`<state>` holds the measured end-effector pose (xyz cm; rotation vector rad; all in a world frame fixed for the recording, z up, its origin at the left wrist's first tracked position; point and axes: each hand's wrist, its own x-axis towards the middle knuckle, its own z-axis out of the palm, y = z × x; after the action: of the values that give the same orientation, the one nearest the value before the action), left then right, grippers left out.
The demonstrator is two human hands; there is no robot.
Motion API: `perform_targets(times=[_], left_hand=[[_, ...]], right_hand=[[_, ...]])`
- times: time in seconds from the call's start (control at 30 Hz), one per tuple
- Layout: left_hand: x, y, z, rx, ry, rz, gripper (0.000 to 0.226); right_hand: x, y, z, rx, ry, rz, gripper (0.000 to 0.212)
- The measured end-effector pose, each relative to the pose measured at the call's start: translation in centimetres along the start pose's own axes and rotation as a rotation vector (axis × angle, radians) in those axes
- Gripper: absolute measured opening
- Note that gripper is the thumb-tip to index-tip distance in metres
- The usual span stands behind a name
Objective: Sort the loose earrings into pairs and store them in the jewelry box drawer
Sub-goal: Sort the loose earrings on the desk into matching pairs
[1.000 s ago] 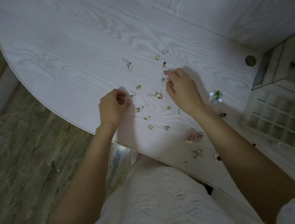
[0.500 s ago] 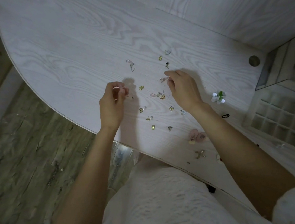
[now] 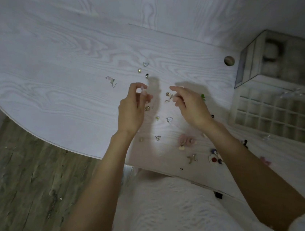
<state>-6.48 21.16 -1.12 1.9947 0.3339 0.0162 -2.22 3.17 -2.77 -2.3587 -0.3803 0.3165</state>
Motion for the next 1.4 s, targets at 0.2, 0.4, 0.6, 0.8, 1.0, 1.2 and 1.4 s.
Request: perform_targets(times=[0.2,0.4,0.6,0.8,1.0,1.2,1.4], left_hand=[[2.9,0.6,3.5,-0.265,-0.064,-0.101,0.009],[5.4,1.3,7.2,-0.360,-0.112,-0.139,0.013],[7.0,1.9,10.5,-0.064,-0.171,-0.047,0.026],[7.0,1.9,10.6,0.280,-0.288,0.100,0.045],[5.9,1.2,10.8,0.494,-0.352,0.312,0.058],[6.1,0.9,11.1,0.592,-0.257,0.217,0.043],[5.6,1.8,11.9,0.553,-0.289,0.240,0.031]], right_hand=[[0.7,1.7,-2.1,0.034,0.103,0.061,0.021],[2.8,3.9,-3.6,0.040,0.137,0.165,0.017],[4.7,5.1,-3.5,-0.129,0.144,0.189,0.020],[4.7,6.0,-3.4,-0.127,0.143,0.243,0.025],[4.2,5.9,-3.2,-0.107,0.076,0.171,0.047],[4.6,5.8,-3.0,-0.133,0.081,0.149,0.038],[3.8,5.7,-3.3,-0.181,0.070,0.167,0.023]])
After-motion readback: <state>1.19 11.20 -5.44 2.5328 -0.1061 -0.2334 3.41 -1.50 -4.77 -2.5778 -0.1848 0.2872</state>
